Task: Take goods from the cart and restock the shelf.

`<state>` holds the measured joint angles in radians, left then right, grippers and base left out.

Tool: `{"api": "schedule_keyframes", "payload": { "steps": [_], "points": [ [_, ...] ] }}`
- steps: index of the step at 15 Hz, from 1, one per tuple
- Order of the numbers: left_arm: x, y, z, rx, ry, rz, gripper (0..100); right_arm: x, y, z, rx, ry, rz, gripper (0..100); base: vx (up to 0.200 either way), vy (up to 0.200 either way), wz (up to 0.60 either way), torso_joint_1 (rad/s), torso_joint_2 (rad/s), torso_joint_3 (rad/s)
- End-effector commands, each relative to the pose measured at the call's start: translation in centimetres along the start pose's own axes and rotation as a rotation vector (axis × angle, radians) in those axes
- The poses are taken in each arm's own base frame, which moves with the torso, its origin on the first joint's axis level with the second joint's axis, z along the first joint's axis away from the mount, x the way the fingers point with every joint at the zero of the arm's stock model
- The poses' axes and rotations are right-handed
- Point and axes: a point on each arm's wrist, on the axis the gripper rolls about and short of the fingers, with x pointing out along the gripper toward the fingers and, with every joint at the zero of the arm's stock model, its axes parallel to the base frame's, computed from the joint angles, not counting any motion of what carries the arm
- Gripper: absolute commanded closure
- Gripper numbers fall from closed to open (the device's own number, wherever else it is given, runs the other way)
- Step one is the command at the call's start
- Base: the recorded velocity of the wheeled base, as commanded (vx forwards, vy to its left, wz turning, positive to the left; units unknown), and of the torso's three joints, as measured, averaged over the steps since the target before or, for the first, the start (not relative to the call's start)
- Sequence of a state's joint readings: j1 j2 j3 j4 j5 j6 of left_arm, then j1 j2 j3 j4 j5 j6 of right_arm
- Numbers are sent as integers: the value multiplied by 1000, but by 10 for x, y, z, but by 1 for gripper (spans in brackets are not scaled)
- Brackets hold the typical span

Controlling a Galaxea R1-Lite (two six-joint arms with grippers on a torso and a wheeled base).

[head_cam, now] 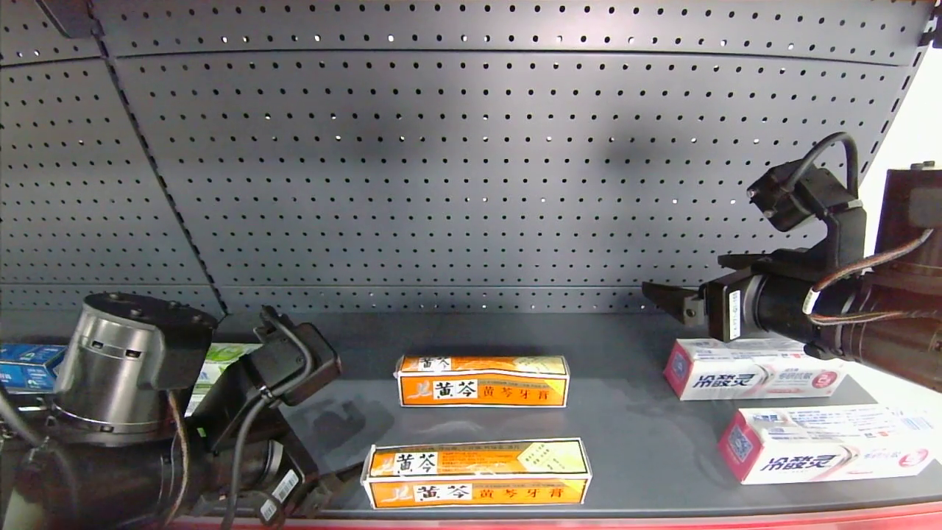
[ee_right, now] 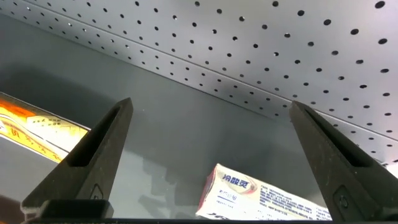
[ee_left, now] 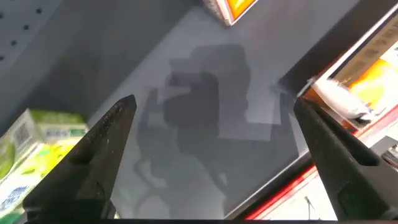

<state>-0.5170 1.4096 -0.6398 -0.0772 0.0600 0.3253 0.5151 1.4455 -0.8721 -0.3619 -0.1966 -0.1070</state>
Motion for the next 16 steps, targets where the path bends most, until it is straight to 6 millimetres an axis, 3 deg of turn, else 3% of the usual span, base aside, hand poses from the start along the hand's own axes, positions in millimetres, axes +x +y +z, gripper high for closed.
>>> {"api": "schedule_keyframes", "payload": {
  "steps": [1, 16],
  "points": [
    [5, -3, 4, 8, 3, -16, 0, 1, 0, -1, -1, 5, 1, 0, 0, 0, 0, 0, 0, 0],
    [12, -12, 8, 40, 8, -57, 0, 0, -2, -7, 5, 24, -9, 0, 0, 0, 0, 0, 0, 0]
  ]
}}
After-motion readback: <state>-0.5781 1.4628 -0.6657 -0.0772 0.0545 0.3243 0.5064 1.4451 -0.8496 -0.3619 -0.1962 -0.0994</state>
